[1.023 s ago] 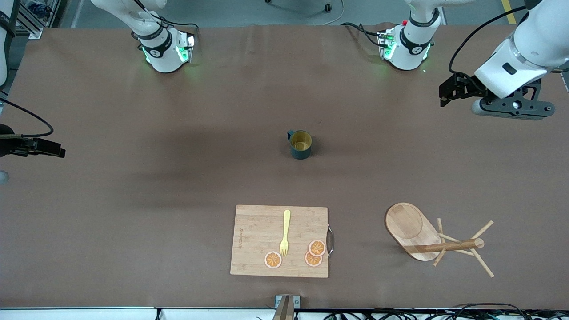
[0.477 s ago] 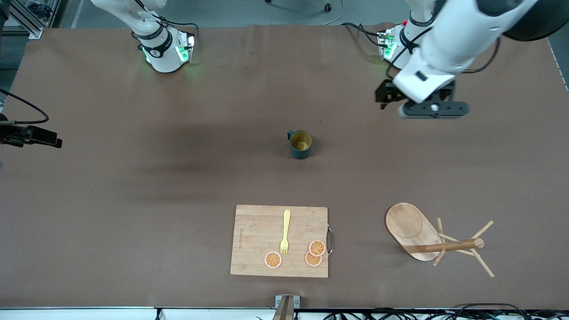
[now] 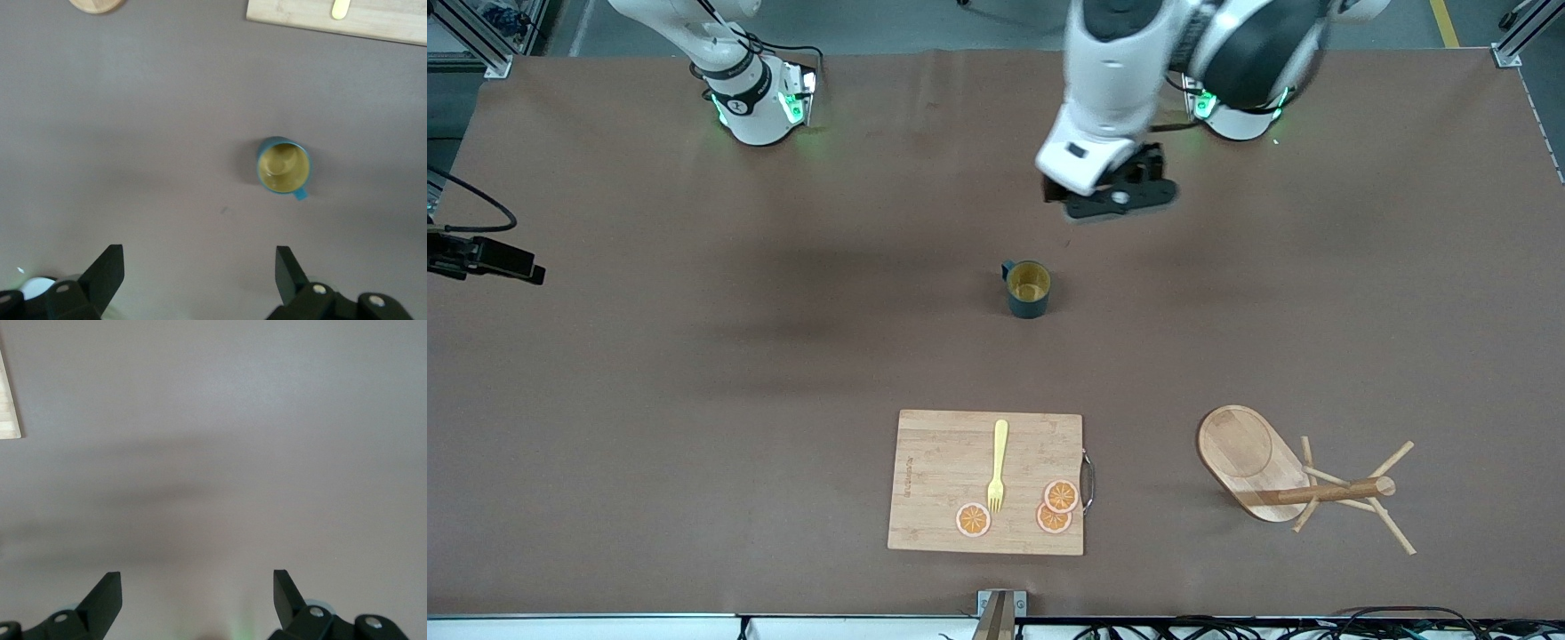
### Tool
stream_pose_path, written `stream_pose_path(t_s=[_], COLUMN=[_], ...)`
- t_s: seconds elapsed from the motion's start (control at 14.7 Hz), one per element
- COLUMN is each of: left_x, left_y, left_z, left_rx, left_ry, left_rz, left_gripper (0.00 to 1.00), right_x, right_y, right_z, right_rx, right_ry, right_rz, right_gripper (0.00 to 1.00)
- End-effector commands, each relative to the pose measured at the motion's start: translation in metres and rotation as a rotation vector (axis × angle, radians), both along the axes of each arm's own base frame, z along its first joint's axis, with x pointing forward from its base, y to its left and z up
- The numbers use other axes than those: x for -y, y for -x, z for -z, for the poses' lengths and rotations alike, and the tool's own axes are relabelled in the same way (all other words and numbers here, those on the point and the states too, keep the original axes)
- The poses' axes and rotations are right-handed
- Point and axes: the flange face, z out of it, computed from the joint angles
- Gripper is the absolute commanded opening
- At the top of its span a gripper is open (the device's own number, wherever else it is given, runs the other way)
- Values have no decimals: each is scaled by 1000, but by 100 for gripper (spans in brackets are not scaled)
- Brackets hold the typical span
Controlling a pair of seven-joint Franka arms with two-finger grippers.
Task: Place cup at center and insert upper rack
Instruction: 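Lower the left gripper and grasp the teal mug handle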
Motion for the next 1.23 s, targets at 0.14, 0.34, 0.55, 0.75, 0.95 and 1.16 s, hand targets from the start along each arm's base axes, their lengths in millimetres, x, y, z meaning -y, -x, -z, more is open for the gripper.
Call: stream_pose_path(t_s=[0.14,0.34,0.55,0.75,0.95,1.16], left_x=[101,162,187,200,198,186], left_y=[52,82,104,130,151,174], left_z=[82,158,216,255,294,327], left_rx=[140,250,415,546,756,928], left_ry=[-118,-183,-225,-243,-233,-185], left_rz=[-107,-215,-227,-245,-282,-333], left_gripper=[100,100,100,99,98,98], right_x=[-4,-14,-19,-19,-25,-26], right_y=[37,48,59,69,74,78], right_z=[-5,-20,-31,-37,-43,-46], right_rx=[25,28,36,39,50,58], right_ry=[-9,-10,-11,-14,-16,-18], right_rz=[11,-3,-10,-10,-21,-22], right_gripper=[100,100,100,100,100,100])
